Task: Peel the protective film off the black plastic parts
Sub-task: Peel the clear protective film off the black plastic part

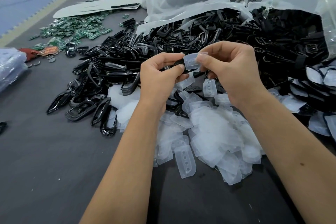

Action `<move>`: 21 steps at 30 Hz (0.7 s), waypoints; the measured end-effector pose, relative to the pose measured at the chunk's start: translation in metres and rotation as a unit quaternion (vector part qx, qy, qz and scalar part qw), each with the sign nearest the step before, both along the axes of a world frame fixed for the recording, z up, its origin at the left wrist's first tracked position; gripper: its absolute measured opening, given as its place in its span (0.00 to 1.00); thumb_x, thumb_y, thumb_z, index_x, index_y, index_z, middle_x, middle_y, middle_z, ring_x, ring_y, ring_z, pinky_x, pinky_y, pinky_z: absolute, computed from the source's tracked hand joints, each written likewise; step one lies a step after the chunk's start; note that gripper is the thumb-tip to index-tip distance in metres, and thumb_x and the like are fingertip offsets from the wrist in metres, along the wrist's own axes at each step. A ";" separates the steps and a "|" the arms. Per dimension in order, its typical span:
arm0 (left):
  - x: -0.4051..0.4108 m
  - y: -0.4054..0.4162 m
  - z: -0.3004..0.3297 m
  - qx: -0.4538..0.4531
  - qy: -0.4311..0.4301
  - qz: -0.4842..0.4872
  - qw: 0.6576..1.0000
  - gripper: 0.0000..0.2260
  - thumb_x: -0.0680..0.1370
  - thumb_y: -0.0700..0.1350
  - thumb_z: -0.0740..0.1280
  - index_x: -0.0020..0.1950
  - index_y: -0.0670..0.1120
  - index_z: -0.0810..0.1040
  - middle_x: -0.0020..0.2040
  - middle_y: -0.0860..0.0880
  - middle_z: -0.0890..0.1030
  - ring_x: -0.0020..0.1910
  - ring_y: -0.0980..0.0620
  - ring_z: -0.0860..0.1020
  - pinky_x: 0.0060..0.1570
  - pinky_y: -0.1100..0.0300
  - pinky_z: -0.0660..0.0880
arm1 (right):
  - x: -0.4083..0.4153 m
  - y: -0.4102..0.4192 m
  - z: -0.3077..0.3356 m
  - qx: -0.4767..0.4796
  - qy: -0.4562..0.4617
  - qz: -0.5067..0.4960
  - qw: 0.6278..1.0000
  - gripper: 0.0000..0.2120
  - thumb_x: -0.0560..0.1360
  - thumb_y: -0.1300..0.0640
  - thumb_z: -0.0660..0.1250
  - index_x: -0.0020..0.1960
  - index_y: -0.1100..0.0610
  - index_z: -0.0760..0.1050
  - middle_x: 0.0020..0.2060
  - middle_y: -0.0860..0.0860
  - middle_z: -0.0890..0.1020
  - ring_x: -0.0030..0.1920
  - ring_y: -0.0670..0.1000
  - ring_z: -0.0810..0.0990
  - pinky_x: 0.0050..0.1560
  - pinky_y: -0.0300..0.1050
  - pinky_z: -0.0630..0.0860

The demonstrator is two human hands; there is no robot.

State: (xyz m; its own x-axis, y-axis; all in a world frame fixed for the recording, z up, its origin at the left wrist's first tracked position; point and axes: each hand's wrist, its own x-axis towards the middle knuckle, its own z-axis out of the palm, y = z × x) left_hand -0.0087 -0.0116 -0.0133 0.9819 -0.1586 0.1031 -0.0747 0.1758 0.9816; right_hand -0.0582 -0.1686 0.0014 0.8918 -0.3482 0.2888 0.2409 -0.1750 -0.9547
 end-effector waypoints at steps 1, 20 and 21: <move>0.000 0.000 0.001 -0.001 0.006 -0.004 1.000 0.10 0.77 0.28 0.68 0.53 0.37 0.85 0.51 0.37 0.85 0.46 0.46 0.86 0.45 0.58 0.83 | 0.000 0.001 -0.001 -0.004 0.002 -0.003 1.000 0.02 0.75 0.63 0.76 0.45 0.58 0.85 0.37 0.53 0.87 0.35 0.48 0.82 0.34 0.39 0.78; -0.003 -0.003 0.002 -0.028 0.014 -0.057 0.998 0.14 0.77 0.28 0.61 0.53 0.37 0.85 0.50 0.37 0.85 0.47 0.46 0.85 0.46 0.54 0.83 | 0.002 -0.002 -0.006 -0.036 0.030 -0.079 0.996 0.09 0.72 0.57 0.81 0.39 0.56 0.83 0.30 0.52 0.85 0.27 0.48 0.81 0.27 0.40 0.75; -0.002 -0.003 0.001 -0.025 0.010 -0.057 0.998 0.14 0.77 0.28 0.62 0.53 0.37 0.85 0.49 0.39 0.85 0.46 0.47 0.85 0.46 0.55 0.83 | 0.002 -0.001 -0.006 -0.040 0.030 -0.080 0.996 0.09 0.72 0.57 0.81 0.38 0.56 0.83 0.30 0.52 0.85 0.26 0.48 0.81 0.27 0.40 0.75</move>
